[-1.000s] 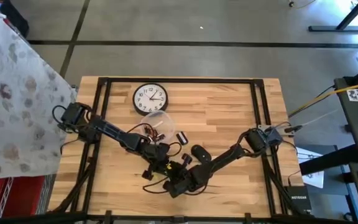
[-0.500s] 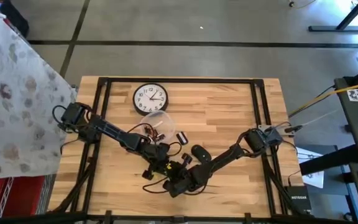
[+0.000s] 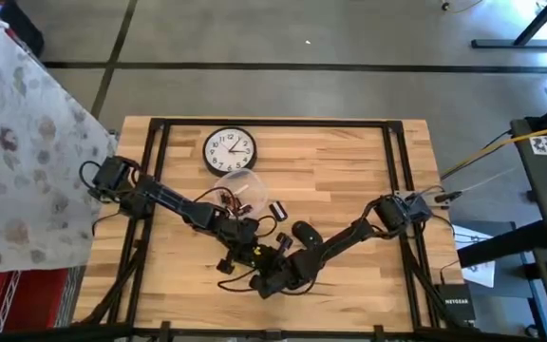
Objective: Insert battery
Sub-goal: Insert the silver battery into the remote control, then close the remote control battery cover
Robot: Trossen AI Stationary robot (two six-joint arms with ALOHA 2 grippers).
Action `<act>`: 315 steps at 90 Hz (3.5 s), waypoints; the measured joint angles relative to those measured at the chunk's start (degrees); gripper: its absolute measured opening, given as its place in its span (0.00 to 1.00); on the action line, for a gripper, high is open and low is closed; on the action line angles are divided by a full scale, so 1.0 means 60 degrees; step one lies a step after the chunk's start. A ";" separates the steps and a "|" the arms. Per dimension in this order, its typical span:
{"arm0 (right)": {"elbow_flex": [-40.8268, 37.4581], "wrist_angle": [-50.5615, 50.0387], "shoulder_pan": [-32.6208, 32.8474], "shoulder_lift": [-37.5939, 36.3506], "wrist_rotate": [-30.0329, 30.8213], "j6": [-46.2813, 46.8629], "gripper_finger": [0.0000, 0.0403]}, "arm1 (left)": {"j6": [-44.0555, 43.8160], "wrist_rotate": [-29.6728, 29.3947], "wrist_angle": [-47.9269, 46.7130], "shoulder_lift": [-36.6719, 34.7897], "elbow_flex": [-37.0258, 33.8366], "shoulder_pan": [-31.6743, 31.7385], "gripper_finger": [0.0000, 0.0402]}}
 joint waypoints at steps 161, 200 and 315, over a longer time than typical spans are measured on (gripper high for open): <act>0.0010 -0.0833 0.0375 -0.1224 0.0129 -0.0372 0.00 | 0.0630 0.0001 0.0364 0.0089 0.0055 -0.0208 0.00; 0.0405 -0.1664 0.0706 -0.1224 -0.0031 -0.0404 0.00 | 0.0288 -0.0923 -0.0482 -0.1236 -0.0011 -0.0233 0.00; -0.1368 -0.1970 -0.2876 -0.1333 -0.2479 -0.2283 0.63 | -0.5829 -0.4995 -0.2501 -0.4440 -0.3143 -0.3493 0.00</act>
